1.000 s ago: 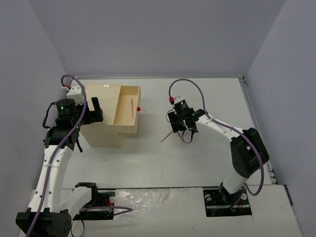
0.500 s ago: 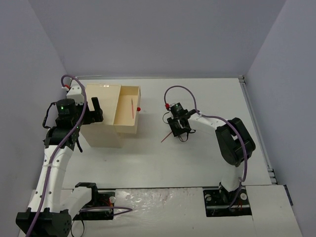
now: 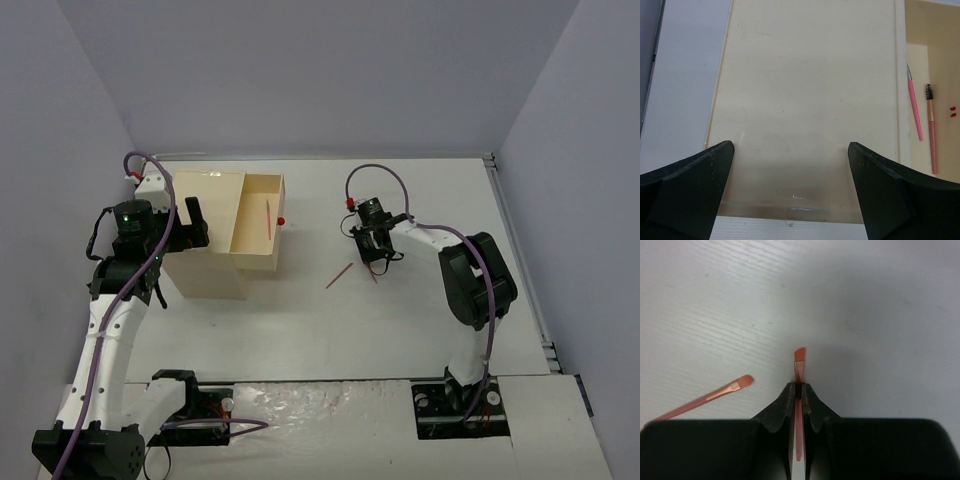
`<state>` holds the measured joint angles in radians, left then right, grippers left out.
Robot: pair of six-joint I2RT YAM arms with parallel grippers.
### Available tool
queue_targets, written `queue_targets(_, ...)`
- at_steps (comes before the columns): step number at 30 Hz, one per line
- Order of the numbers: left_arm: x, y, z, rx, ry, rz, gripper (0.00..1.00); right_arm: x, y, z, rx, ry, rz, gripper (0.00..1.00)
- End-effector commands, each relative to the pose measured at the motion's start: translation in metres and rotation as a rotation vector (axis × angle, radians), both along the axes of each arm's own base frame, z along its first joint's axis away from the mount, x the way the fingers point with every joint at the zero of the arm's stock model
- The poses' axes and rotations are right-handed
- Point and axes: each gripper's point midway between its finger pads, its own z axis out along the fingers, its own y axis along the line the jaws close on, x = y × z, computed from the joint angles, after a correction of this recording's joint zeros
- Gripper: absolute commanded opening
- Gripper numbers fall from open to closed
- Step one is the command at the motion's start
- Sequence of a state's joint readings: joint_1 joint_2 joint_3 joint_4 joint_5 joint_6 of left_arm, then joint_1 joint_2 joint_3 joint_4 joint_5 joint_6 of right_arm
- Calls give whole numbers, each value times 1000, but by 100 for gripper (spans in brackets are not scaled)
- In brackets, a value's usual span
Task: Organize the makeup
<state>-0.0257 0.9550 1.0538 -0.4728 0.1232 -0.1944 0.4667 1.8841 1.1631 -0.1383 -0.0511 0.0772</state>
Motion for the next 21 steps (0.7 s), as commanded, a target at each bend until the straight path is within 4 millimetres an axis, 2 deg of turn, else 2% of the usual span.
queue_targets(1, 10, -2, 23, -18, -76, -1, 97, -6, -31, 4, -52, 21, -60, 0)
queue_targets(4, 9, -2, 22, -18, -75, 1, 97, 4, -21, 39, 16, -55, -76, 0)
queue_targets(9, 9, 0, 23, -16, -77, 5, 97, 27, 17, 135, 200, -272, -69, 0)
queue_targets(13, 9, -1, 23, -15, -79, 4, 97, 31, 70, 225, 386, -445, -22, 0)
queue_targets(18, 9, 0, 23, -15, -77, 6, 97, 26, 139, 307, 680, -560, 26, 0)
queue_targets(19, 9, 0, 23, -15, -77, 6, 97, 28, 148, 323, 737, -589, 32, 0)
queue_targets(20, 9, 0, 22, -14, -76, 6, 97, 27, 159, 336, 806, -599, 42, 0)
queue_targets(21, 9, 0, 22, -15, -76, 8, 97, 25, 171, 341, 857, -587, 50, 0)
